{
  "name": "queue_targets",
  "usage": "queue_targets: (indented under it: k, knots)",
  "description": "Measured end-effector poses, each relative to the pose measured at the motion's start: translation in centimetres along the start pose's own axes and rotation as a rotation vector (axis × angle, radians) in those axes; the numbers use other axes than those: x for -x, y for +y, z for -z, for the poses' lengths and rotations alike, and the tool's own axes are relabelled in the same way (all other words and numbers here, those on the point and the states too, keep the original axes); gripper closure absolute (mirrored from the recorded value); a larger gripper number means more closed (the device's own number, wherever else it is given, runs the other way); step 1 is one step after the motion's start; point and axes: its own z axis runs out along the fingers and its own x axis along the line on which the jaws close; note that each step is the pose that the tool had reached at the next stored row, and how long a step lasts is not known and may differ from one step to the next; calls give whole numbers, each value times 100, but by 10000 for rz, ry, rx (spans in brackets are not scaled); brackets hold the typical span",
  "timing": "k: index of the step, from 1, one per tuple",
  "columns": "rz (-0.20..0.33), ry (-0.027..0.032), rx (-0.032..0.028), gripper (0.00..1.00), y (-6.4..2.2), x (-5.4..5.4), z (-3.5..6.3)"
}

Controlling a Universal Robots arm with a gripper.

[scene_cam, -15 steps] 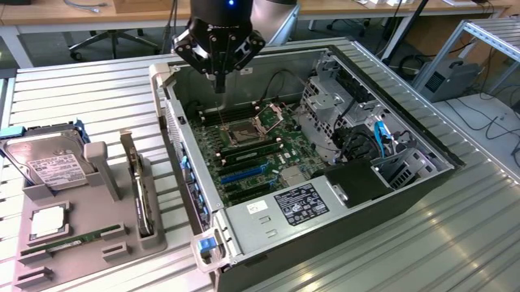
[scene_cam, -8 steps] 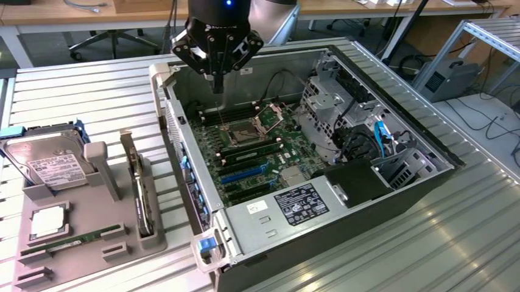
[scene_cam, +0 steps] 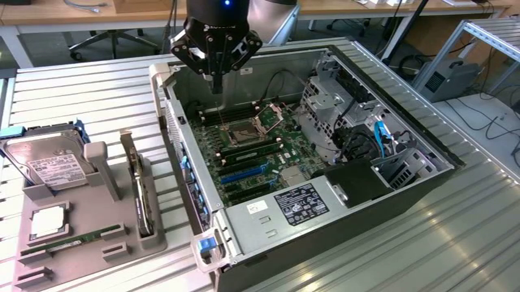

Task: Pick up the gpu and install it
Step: 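Reach for the gpu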

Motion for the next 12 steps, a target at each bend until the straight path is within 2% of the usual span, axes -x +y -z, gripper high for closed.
queue_targets:
  k: [12]
  knots:
    - [0, -1, 1, 89, -3, -41, 1]
